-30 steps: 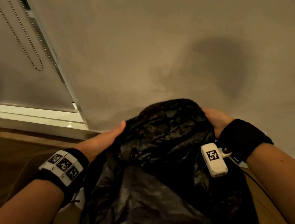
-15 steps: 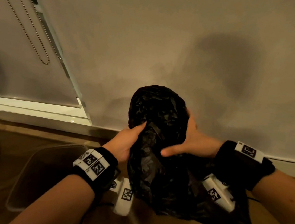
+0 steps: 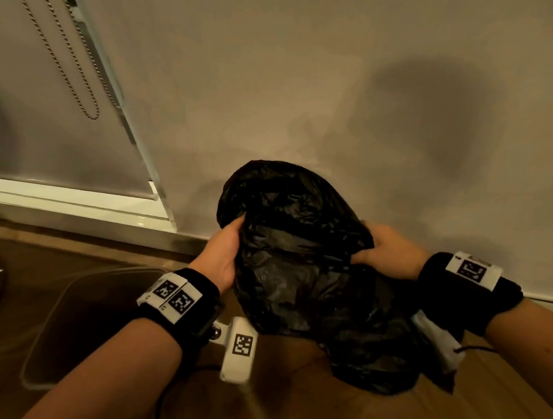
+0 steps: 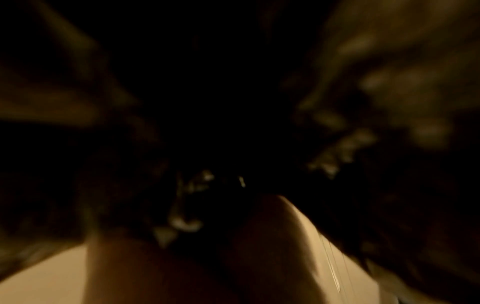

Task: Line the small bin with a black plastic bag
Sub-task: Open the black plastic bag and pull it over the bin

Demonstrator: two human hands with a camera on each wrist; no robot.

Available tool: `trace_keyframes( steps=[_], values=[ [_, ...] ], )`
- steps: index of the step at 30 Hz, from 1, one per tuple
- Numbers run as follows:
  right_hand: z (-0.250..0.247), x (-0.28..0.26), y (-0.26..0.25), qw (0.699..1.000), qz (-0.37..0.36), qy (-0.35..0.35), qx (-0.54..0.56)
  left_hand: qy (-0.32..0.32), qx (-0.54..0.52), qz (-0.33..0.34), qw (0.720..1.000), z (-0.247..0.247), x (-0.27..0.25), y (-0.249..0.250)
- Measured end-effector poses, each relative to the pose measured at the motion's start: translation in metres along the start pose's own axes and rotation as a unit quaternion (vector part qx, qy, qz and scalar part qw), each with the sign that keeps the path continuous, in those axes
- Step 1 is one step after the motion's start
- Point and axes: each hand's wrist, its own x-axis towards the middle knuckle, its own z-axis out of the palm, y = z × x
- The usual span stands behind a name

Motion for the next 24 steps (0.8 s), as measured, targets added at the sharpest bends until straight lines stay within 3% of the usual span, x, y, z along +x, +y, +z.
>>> trace_keyframes(
  steps=[2,8,12,14,16,18,21,24],
  values=[
    [-0.002,0.003,-0.003,0.999,-0.014,-0.003,-0.044,0.005,0.000,0.003,1.000,0.004,-0.001,0.003],
    [-0.014,0.014,0.001,0.958,-0.043,0.144,-0.244,0.029,-0.012,-0.068,0.997,0.014,-0.007,0.010],
    [-0.003,0.009,-0.004,0.982,-0.047,0.125,-0.136,0.040,-0.046,-0.029,0.998,0.020,-0.009,0.010],
    [0.000,-0.001,-0.015,0.996,-0.028,0.085,-0.027,0.055,-0.060,-0.027,0.996,0.020,-0.007,0.008],
    [0.008,-0.010,-0.030,0.999,0.005,0.044,0.012,0.052,-0.057,-0.044,0.996,0.022,-0.005,0.004],
    [0.025,-0.014,-0.040,0.997,0.008,0.045,-0.066,0.047,-0.061,-0.060,0.995,0.030,-0.007,-0.001],
    [0.060,-0.007,-0.032,0.965,-0.018,0.125,-0.229,0.019,-0.070,-0.055,0.996,0.046,-0.013,-0.008],
    [0.073,0.004,-0.012,0.947,0.020,0.184,-0.261,0.005,-0.037,-0.066,0.997,0.047,-0.012,-0.010]
  ],
)
